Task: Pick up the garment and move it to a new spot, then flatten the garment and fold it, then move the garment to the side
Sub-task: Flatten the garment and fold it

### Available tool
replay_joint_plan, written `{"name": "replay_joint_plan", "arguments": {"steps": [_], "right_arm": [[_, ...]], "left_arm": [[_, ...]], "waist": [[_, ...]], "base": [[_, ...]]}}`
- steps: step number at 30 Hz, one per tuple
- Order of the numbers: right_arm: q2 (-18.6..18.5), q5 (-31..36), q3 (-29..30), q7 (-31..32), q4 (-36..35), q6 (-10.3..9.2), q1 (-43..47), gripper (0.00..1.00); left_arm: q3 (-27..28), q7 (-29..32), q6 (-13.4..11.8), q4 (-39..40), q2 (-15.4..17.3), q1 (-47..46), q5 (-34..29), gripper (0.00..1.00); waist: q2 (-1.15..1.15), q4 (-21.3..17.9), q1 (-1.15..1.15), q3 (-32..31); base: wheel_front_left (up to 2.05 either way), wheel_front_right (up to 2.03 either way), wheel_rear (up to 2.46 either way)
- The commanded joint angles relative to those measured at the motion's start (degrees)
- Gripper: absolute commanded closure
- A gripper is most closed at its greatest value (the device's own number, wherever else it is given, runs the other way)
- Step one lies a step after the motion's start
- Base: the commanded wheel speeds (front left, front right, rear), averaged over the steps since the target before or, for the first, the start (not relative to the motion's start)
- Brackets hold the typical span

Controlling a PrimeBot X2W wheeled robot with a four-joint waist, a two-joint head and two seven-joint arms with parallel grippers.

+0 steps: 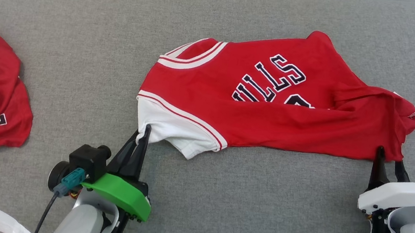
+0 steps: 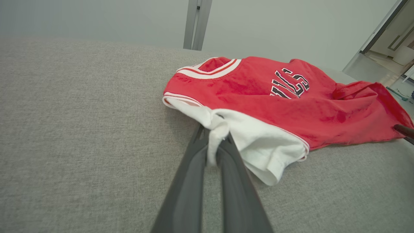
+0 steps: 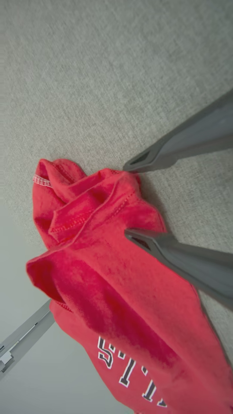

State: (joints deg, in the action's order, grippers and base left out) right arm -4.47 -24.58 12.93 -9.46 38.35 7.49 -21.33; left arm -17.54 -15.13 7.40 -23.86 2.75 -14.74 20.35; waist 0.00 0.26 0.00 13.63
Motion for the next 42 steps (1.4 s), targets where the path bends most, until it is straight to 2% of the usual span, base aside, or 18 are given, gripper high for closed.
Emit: {"name": "replay_joint_plan", "arguments": {"steps": [1,2,3,10,15,18,23,29,33,37,42], "right_arm": [[-0.2,-0.1,-0.2,-0.8,0.1,0.00,-0.4,0.65],[-0.2,-0.3,-0.3,-1.1,0.0,0.00,-0.4,0.80],[-0.2,-0.4,-0.4,-1.5,-0.2,0.00,-0.5,1.00],[-0.7,0.5,-1.2,-2.9,-1.8,0.00,1.0,1.00],[-0.1,-1.8,-3.5,-2.1,-6.4,0.00,2.2,1.00],[-0.1,-5.0,-5.5,-0.5,-11.3,0.00,3.2,1.00],[0.3,-14.5,-7.5,4.9,-21.9,0.01,2.5,1.00],[0.3,-21.5,-7.2,12.5,-33.0,0.01,-2.2,1.00],[0.9,-24.2,-5.6,16.3,-36.5,0.01,-7.0,1.00],[1.4,-24.5,-2.9,18.4,-37.8,0.02,-12.2,1.00],[1.5,-18.6,-1.7,19.2,-40.4,0.01,-15.4,1.00]], "left_arm": [[0.2,0.0,0.1,0.0,0.3,0.5,-0.4,1.00],[0.3,0.0,0.1,0.0,0.3,0.5,-0.4,1.00],[0.4,0.0,0.1,-0.1,0.3,0.6,-0.4,1.00],[0.9,0.0,0.1,-0.7,0.4,0.9,-0.3,1.00],[2.0,0.0,0.1,0.3,0.4,1.1,1.3,1.00],[2.8,0.0,0.1,2.0,0.4,1.0,4.9,1.00],[1.8,0.0,0.1,5.6,1.3,-2.1,12.2,1.00],[2.2,3.1,0.1,11.5,3.5,-10.7,24.6,1.00],[4.6,6.3,0.0,15.1,3.6,-16.5,30.1,1.00],[7.3,8.3,-2.4,18.7,3.1,-20.8,33.3,1.00],[10.8,8.0,-7.2,24.5,2.7,-23.2,34.9,1.00]], "waist": [[0.00,-0.2,0.00,-0.1],[0.00,-0.3,0.00,-0.1],[0.00,-0.4,0.00,-0.2],[0.00,-1.4,0.00,-1.0],[0.00,-2.1,0.00,-2.0],[0.00,-2.7,0.00,-2.7],[0.00,-3.3,0.00,-4.4],[0.00,-3.3,0.00,-8.2],[0.00,-3.6,0.00,-11.3],[0.00,-3.9,0.00,-13.7],[0.00,-4.0,0.00,-14.6]], "base": [[0.00,0.00,0.00],[0.00,0.00,0.00],[0.00,0.00,0.00],[0.00,0.00,0.00],[0.00,0.00,0.00],[0.00,0.00,0.00],[0.00,0.00,0.00],[0.00,0.00,0.00],[0.00,0.00,0.00],[0.00,0.00,0.00],[0.00,0.00,0.00]]}}
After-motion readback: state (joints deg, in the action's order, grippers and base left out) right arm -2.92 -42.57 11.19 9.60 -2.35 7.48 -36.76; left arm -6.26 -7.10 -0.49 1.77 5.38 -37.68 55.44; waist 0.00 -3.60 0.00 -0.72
